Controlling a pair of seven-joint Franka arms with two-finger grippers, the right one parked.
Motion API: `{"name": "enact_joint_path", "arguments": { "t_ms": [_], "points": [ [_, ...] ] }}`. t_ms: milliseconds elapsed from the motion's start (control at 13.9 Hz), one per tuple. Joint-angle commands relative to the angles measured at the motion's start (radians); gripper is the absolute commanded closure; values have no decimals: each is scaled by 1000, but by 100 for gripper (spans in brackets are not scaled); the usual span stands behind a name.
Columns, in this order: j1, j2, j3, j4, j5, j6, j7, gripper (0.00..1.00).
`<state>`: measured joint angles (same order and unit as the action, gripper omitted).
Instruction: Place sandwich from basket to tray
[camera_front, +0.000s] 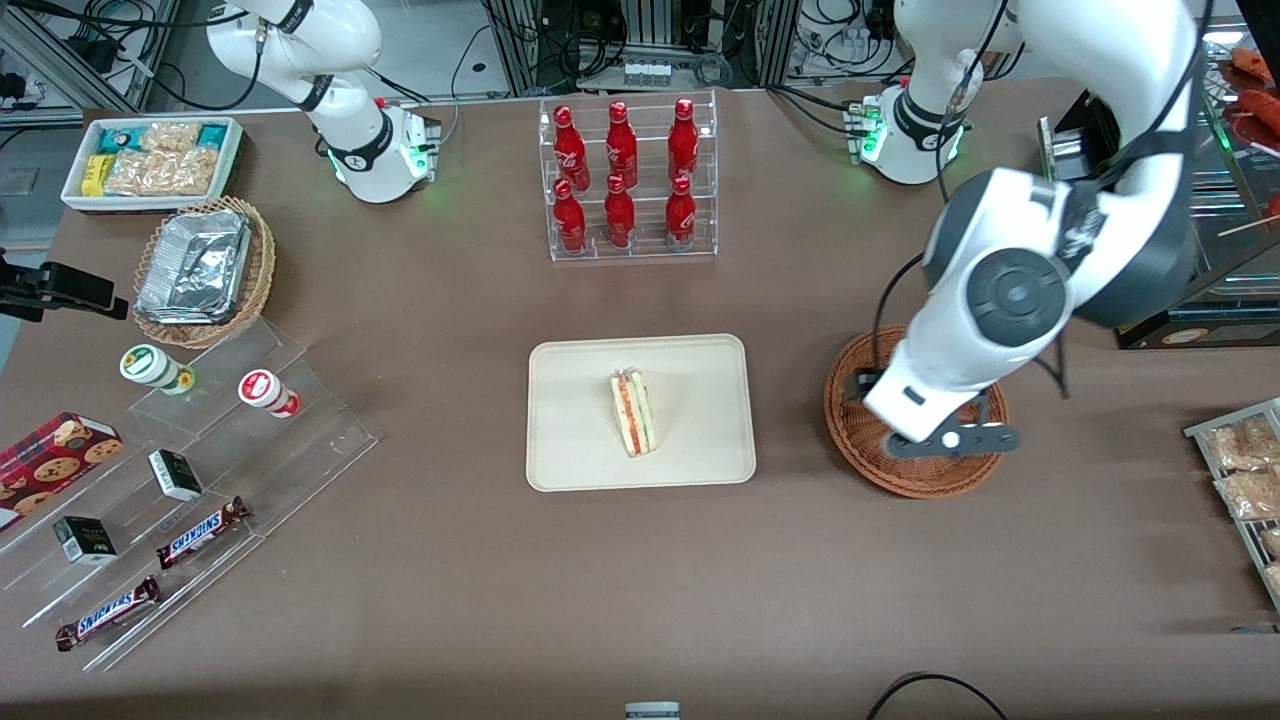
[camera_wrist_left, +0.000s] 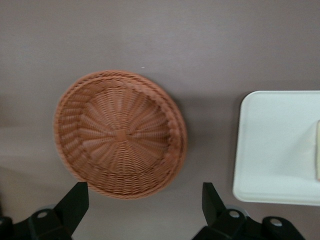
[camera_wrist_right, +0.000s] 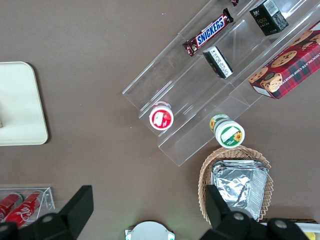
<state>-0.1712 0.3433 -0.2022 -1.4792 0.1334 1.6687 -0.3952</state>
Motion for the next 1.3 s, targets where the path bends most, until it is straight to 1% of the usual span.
{"name": "enact_joint_path", "arguments": {
  "t_ms": [0, 72, 216, 504, 576, 720, 864, 1008, 1224],
  "points": [
    [65, -153, -9, -145, 2, 13, 106, 0],
    [84, -193, -9, -167, -8, 6, 151, 0],
    [111, -242, -8, -170, -52, -38, 246, 0],
    [180, -320, -3, -162, -67, -138, 390, 0],
    [193, -334, 15, -159, -75, -170, 403, 0],
    [196, -359, 90, -151, -127, -187, 447, 0],
    [196, -383, 124, -147, -124, -217, 504, 0],
    [217, -395, 126, -142, -120, -227, 506, 0],
    [220, -398, 127, -119, -118, -231, 498, 0]
  ]
}}
